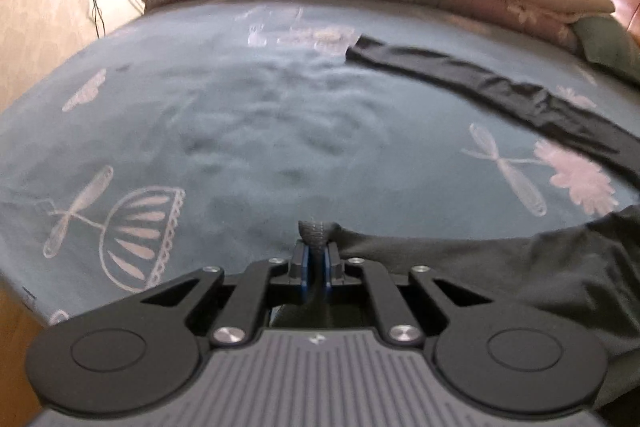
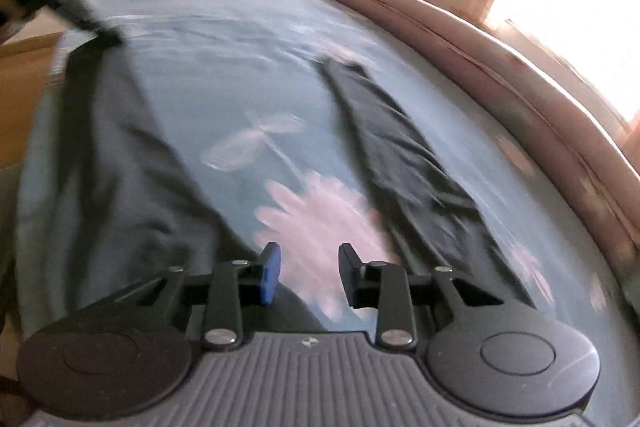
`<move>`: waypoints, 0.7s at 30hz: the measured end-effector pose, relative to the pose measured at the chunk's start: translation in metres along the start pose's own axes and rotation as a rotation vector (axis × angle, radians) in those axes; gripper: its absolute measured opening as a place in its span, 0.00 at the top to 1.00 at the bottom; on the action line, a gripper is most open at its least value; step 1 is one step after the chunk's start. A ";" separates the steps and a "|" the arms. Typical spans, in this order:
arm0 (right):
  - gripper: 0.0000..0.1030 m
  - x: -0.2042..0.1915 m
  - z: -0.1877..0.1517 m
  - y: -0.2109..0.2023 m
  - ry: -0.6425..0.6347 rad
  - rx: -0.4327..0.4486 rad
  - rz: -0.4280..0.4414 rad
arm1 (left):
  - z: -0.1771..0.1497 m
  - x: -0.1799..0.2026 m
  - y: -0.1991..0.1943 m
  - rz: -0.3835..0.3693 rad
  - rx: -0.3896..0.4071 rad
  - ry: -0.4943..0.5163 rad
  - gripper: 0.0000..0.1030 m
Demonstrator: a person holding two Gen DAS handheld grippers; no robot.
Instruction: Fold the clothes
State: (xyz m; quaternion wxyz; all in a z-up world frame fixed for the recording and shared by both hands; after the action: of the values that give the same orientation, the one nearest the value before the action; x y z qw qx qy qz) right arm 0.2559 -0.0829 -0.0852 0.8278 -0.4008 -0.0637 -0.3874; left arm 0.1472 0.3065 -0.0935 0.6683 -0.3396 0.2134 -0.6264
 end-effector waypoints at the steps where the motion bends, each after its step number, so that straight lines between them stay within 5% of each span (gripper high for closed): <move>1: 0.59 0.009 -0.007 -0.002 0.026 -0.023 -0.016 | -0.001 -0.002 0.005 -0.001 -0.011 -0.013 0.94; 9: 0.55 0.021 -0.062 -0.004 0.142 -0.183 -0.004 | 0.002 -0.018 0.000 0.055 0.004 -0.085 0.85; 13: 0.55 -0.001 -0.054 -0.020 0.128 -0.116 0.111 | 0.009 -0.025 -0.018 0.080 0.022 -0.100 0.87; 21: 0.55 -0.067 -0.019 -0.039 -0.025 -0.003 0.302 | -0.025 -0.006 -0.032 -0.097 -0.053 -0.177 0.75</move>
State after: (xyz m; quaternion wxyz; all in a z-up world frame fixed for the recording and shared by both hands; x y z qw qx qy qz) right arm 0.1788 -0.0715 -0.1019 0.8752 -0.4119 -0.0126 -0.2535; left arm 0.1071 0.3084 -0.0881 0.6444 -0.4211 0.1535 -0.6196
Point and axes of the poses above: each gripper's, at about its wrist camera, not at the fingertips, and y roughly the way its jaws point, x to its right, z to its top, the point moved 2 cm from there along y, roughly the way its jaws point, and after that the axes turned 10 degrees about -z, right-handed, at the moved point
